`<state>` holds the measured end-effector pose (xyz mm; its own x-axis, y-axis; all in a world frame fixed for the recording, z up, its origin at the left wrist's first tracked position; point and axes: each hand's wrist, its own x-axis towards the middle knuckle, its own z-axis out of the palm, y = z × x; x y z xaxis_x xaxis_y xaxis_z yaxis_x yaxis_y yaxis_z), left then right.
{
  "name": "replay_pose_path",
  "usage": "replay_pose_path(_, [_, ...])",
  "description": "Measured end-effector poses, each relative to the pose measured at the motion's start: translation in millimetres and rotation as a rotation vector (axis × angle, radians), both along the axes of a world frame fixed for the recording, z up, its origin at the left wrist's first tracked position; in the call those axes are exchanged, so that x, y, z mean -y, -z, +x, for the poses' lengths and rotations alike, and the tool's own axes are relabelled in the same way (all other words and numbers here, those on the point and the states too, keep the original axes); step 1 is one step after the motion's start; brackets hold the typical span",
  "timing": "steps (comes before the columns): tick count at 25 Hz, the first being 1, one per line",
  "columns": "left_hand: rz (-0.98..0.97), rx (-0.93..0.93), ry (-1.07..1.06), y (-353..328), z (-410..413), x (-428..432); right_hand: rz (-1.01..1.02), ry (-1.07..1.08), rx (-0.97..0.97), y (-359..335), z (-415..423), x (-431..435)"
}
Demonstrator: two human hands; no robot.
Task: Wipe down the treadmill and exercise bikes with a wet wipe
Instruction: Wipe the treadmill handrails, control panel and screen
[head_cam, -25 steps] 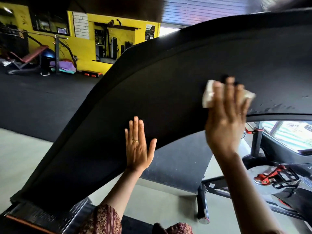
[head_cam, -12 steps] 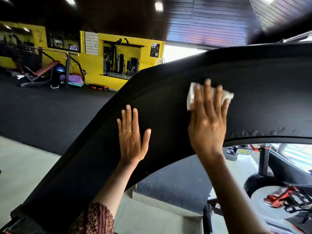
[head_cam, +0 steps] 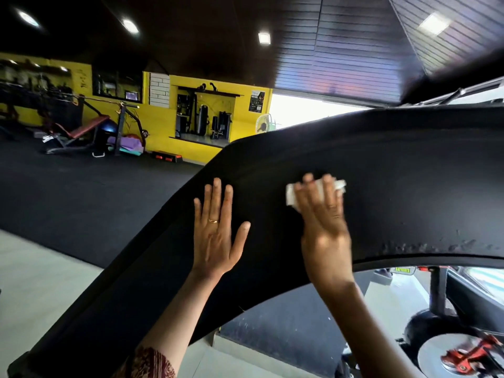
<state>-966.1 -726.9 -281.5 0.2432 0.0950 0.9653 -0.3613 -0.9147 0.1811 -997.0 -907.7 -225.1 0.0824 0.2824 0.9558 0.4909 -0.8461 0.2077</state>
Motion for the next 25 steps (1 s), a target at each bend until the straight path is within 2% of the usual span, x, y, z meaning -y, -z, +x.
replay_pose_path(3, [-0.020, 0.024, 0.015, -10.0, 1.0, 4.4, -0.201, -0.114, 0.015, -22.4, 9.4, -29.4])
replay_pose_path(6, [-0.041, 0.044, 0.025, -24.9, 2.8, 7.8, -0.278, 0.012, 0.126, -63.0, 17.3, -52.1])
replay_pose_path(7, [-0.021, 0.045, 0.036, -31.8, 3.6, 9.8, -0.259, 0.102, 0.164, -73.8, 20.0, -43.8])
replay_pose_path(9, [0.054, 0.063, 0.047, -41.3, 4.9, 12.7, -0.086, 0.264, 0.192, -86.5, 19.3, -12.0])
replay_pose_path(11, [0.101, 0.092, 0.059, -45.6, 4.1, 15.6, 0.128, 0.280, 0.209, -88.0, 12.8, 11.4])
replay_pose_path(12, [0.102, 0.102, 0.072, -47.3, 2.6, 19.2, 0.137, 0.250, 0.189, -85.0, 11.2, 9.5])
replay_pose_path(15, [0.116, 0.130, 0.108, -53.5, -0.4, 36.0, -0.211, 0.112, 0.099, -70.8, 11.4, -18.0])
replay_pose_path(16, [0.115, 0.135, 0.115, -56.1, -1.2, 41.7, -0.261, 0.119, 0.103, -76.8, 11.9, -9.7])
replay_pose_path(17, [0.108, 0.134, 0.118, -59.3, -1.5, 47.0, -0.243, 0.175, 0.122, -87.3, 11.5, 10.0])
replay_pose_path(19, [0.110, 0.137, 0.128, -64.4, -2.8, 55.7, 0.007, 0.333, 0.162, -104.1, 6.1, 66.3])
replay_pose_path(21, [0.142, 0.152, 0.161, -68.6, -5.2, 67.7, 0.321, 0.345, 0.162, -103.4, -4.1, 98.3])
replay_pose_path(22, [0.153, 0.159, 0.176, -69.8, -6.2, 75.2, 0.350, 0.309, 0.154, -94.6, -4.6, 93.5])
replay_pose_path(23, [0.154, 0.161, 0.187, -69.9, -7.4, 82.4, 0.268, 0.275, 0.132, -80.9, -3.7, 77.9])
replay_pose_path(25, [0.142, 0.152, 0.199, -64.3, -9.2, 94.9, -0.021, 0.212, 0.068, -47.4, -3.8, 60.4])
